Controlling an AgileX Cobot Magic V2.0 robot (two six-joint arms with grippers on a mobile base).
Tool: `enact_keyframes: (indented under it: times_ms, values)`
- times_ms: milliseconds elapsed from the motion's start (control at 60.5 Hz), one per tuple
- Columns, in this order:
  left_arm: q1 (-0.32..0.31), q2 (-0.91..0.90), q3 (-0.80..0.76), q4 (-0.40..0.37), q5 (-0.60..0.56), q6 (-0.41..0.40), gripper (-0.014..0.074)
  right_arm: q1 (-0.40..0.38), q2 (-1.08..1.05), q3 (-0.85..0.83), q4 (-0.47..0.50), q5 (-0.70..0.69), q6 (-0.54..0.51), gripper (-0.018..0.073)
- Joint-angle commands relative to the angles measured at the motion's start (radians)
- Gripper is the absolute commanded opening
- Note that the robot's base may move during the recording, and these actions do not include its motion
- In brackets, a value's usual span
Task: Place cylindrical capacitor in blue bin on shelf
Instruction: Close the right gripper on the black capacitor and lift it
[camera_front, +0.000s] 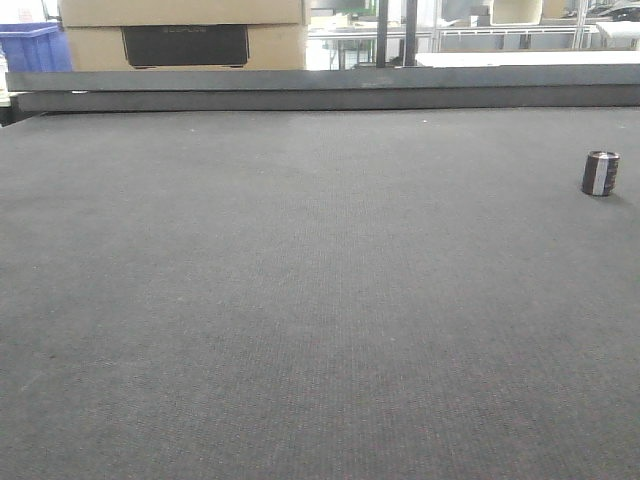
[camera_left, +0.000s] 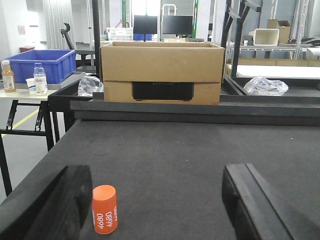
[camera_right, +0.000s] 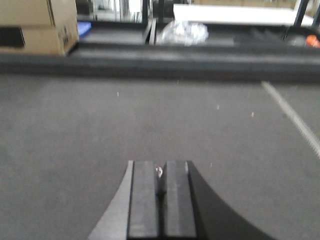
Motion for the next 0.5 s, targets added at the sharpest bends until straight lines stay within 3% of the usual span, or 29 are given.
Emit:
enact_keyframes:
  times_ms: [0,33,215,479]
  values:
    - [0.000,0.003,-0.006,-0.008,-0.011,0.000,0.0445,0.000,0.049,-0.009,-0.007,-0.010,-0.003,-0.0077]
    - [0.000,0.003,-0.006,-0.008,-0.011,0.000,0.0445,0.000,0.062,-0.009,-0.007,-0.010,-0.003,-0.0010]
    - [0.000,0.003,-0.006,-0.008,-0.011,0.000,0.0445,0.000,0.131,-0.009,-0.007,-0.048,-0.003,0.0565]
    - [0.000,0.003,-0.006,-0.008,-0.011,0.000,0.0445,0.000,0.232,0.031,-0.007,-0.133,-0.003,0.0570]
